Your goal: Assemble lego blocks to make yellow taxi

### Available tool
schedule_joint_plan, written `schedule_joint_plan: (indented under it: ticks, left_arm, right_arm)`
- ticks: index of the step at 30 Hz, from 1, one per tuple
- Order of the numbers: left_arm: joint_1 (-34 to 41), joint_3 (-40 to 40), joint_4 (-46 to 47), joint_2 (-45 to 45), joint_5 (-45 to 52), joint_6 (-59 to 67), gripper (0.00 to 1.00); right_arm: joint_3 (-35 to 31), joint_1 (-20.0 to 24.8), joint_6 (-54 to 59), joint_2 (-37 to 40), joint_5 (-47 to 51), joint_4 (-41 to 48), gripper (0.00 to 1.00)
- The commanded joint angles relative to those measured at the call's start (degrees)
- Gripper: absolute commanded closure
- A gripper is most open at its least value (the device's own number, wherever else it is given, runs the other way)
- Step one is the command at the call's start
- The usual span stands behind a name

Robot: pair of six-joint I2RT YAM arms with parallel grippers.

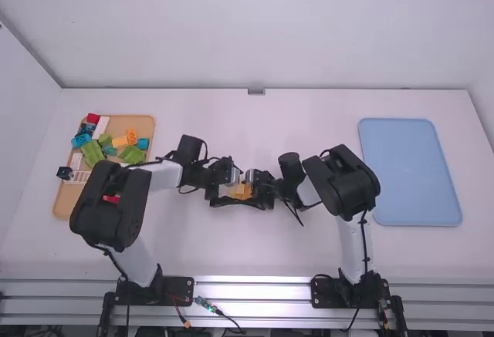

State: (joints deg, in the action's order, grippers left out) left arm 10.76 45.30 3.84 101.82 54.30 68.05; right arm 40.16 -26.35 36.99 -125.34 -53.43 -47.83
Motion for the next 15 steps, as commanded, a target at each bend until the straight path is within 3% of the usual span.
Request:
schedule_joint_plan:
  ticks: [1,2,4,6,7,15]
  left_arm:
    - [0.1,0.9,0.5,-2.0,0.0,0.3,0.19]
    - [0.1,0.9,0.7,-2.0,0.3,0.4,0.37]
    - [0.1,0.9,1.2,-2.0,0.5,0.3,0.60]
    - [0.1,0.9,1.5,-2.0,0.7,0.8,0.94]
    - [0.1,0.9,1.9,-2.0,0.2,1.0,0.98]
    - [0.2,-1.9,-3.0,-1.2,-1.3,0.7,0.98]
  right_arm:
    - [0.3,0.1,-0.7,-0.5,0.7,0.8,0.59]
    - [0.3,0.1,-0.7,-0.5,0.7,0.8,0.59]
    - [0.3,0.1,-0.7,-0.5,0.7,0.8,0.59]
    - [0.3,0.1,-0.7,-0.6,0.7,0.8,0.59]
    - [0.3,0.1,-0.7,-0.6,0.7,0.8,0.59]
    - [0.3,0.1,-0.7,-0.5,0.7,0.8,0.59]
